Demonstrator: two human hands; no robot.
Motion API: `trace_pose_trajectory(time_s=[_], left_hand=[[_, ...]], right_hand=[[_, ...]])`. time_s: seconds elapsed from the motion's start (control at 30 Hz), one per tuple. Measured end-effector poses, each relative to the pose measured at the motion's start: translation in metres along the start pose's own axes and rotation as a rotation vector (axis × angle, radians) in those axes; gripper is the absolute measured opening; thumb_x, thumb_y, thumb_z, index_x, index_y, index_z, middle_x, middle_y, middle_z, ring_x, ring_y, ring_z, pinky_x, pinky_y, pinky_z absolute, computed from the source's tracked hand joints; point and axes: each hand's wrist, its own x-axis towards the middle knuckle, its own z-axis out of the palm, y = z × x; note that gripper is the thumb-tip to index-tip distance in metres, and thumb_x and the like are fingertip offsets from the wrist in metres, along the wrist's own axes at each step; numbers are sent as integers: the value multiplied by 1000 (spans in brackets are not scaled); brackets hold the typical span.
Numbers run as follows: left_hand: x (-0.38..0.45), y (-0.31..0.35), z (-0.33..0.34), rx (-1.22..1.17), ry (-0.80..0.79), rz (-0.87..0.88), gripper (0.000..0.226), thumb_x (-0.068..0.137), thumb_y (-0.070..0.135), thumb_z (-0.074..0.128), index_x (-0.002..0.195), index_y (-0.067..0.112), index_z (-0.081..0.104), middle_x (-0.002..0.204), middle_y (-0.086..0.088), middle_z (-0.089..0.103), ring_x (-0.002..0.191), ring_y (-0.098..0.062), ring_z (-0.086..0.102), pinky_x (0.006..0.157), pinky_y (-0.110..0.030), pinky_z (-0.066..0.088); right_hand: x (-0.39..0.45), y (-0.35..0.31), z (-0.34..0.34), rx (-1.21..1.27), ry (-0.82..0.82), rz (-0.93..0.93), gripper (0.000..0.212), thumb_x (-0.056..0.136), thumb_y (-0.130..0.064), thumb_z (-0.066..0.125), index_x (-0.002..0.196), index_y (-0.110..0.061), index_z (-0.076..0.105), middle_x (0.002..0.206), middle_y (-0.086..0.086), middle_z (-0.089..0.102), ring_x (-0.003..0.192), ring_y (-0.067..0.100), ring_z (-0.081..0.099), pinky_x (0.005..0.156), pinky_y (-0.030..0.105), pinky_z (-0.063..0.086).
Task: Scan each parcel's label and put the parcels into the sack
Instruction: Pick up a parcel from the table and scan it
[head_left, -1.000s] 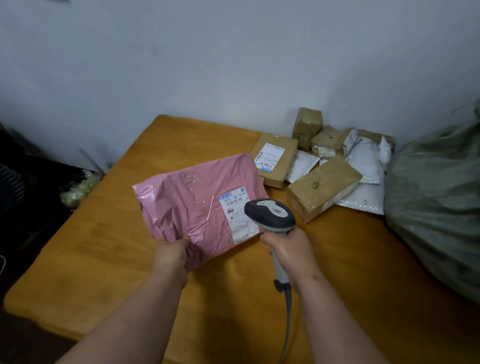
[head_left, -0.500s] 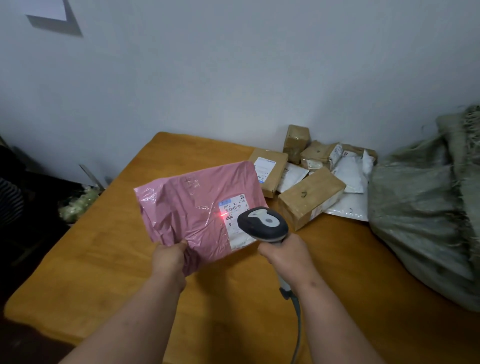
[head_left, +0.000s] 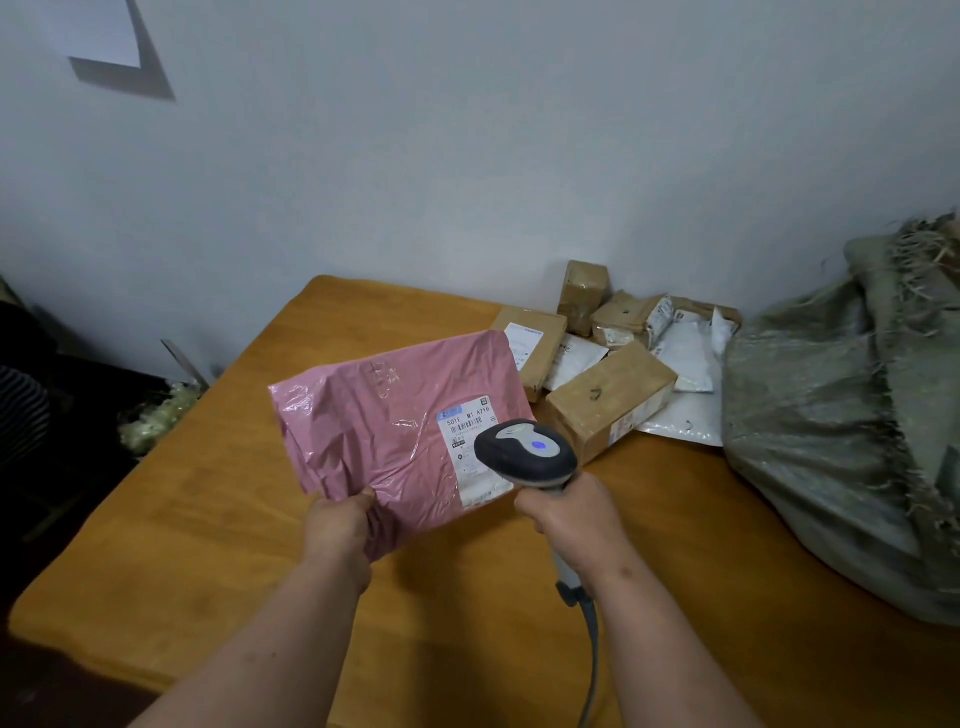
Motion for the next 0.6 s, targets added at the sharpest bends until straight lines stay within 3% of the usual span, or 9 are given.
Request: trace_pose_trajectory(time_s=[0.07, 0.13, 0.23, 0.33, 0.43, 0.53, 0.6], left_hand=[[-3, -1, 2, -13, 11, -1, 11, 98, 5, 58, 102, 12, 50, 57, -5, 47, 38, -13, 49, 39, -18, 44], [-7, -2, 4, -5, 32, -2, 12, 98, 5, 58, 96, 13, 49, 53, -4, 45, 33, -12, 47, 32, -16, 40], [-11, -4, 4, 8, 14, -9, 17, 98, 8, 59, 109, 16, 49, 65, -6, 46, 38, -14, 49, 36, -15, 40], [-18, -4, 6, -51, -7, -41, 17, 99, 6, 56, 110, 15, 47, 67, -5, 45, 30, -11, 48, 35, -15, 41], [-25, -4, 11, -78, -5, -49, 7, 100, 7, 56, 99, 12, 51, 64, -4, 45, 27, -7, 47, 33, -14, 41], [-33, -2, 19, -162, -31, -61, 16, 100, 6, 56, 86, 12, 52, 48, -1, 49, 27, -4, 46, 31, -11, 37], [-40, 4, 30, -229, -53, -65, 26, 99, 6, 57, 75, 13, 51, 36, 4, 48, 27, -2, 45, 32, -10, 37]], right_hand=[[-1, 1, -3, -4, -2, 2, 37, 78, -2, 68, 62, -29, 47, 39, -19, 46, 40, -4, 45, 39, 8, 31], [-1, 2, -6, 1, -7, 5, 36, 78, -3, 68, 63, -29, 48, 40, -20, 47, 42, -4, 46, 40, 8, 32], [-2, 4, -9, 6, -7, 20, 34, 77, -3, 68, 61, -27, 49, 41, -17, 46, 45, 0, 44, 42, 11, 33], [-2, 6, -13, 11, -16, 30, 34, 77, -4, 67, 61, -27, 49, 41, -17, 45, 44, 1, 41, 42, 13, 33], [-4, 8, -17, 17, -8, 58, 32, 79, -7, 68, 60, -25, 49, 40, -16, 45, 42, 1, 40, 41, 13, 32], [-7, 8, -24, 34, 6, 95, 27, 79, -10, 69, 63, -24, 52, 44, -14, 48, 49, 3, 45, 45, 16, 35], [-10, 6, -30, 82, 29, 118, 20, 79, -12, 71, 71, -25, 59, 58, -13, 58, 61, 8, 55, 52, 20, 40]])
